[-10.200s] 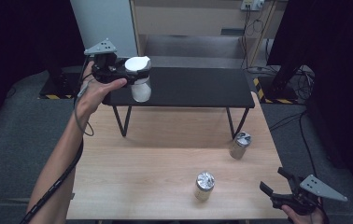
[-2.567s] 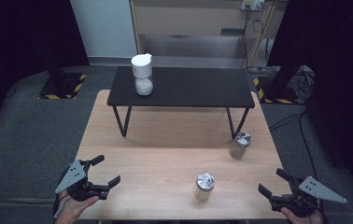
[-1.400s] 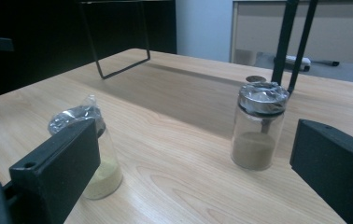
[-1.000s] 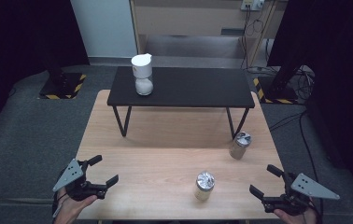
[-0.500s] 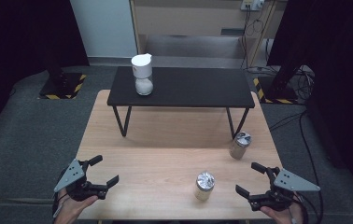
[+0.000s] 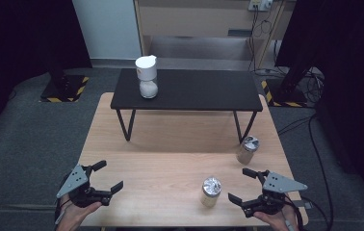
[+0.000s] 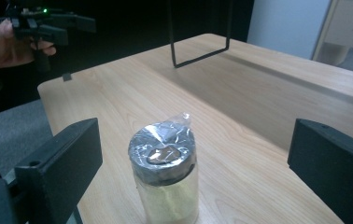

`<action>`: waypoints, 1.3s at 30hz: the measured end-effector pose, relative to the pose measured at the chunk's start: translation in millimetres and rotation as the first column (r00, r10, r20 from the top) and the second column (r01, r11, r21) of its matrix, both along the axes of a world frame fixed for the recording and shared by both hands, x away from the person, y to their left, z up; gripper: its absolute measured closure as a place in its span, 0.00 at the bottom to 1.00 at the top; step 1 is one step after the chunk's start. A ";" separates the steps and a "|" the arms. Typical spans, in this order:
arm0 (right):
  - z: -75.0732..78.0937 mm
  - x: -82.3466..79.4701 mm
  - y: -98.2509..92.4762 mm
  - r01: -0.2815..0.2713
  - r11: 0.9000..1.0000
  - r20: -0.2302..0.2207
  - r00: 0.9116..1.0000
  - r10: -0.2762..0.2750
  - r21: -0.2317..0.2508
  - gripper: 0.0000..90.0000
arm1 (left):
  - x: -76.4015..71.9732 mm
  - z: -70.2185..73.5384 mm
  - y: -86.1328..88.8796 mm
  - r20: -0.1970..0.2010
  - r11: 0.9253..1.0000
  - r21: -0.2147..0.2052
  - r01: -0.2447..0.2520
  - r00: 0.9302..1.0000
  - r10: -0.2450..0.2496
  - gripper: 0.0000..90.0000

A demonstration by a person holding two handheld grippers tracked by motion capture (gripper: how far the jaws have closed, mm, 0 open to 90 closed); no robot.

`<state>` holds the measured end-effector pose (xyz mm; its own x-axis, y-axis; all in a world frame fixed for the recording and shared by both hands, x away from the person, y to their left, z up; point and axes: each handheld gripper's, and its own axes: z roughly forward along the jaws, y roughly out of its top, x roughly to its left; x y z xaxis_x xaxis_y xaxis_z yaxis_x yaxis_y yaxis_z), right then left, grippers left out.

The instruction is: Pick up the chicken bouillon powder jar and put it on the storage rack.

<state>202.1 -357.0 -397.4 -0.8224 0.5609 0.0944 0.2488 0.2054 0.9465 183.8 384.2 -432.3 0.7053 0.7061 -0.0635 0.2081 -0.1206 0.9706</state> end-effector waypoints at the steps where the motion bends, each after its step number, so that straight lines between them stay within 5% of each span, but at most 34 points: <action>1: -0.4 1.5 1.6 -0.005 1.000 -0.003 1.000 0.005 -0.001 0.05 | 0.0 0.0 0.0 0.000 1.000 0.000 0.000 1.000 0.000 0.00; 17: -8.3 23.2 28.5 -0.079 0.995 -0.061 0.995 0.075 -0.062 0.06 | 0.7 0.6 0.2 -0.009 1.000 -0.005 0.006 1.000 -0.006 0.00; 39: -12.9 50.3 63.5 -0.143 0.974 -0.127 0.984 0.122 -0.176 0.17 | -0.2 1.3 -0.1 -0.009 1.000 -0.007 0.009 1.000 -0.009 0.00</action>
<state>252.3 -293.5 -410.3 -0.8803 0.4642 0.0981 0.3124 0.4115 0.8562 183.6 384.1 -431.0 0.7111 0.6991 -0.0748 0.2162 -0.1162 0.9694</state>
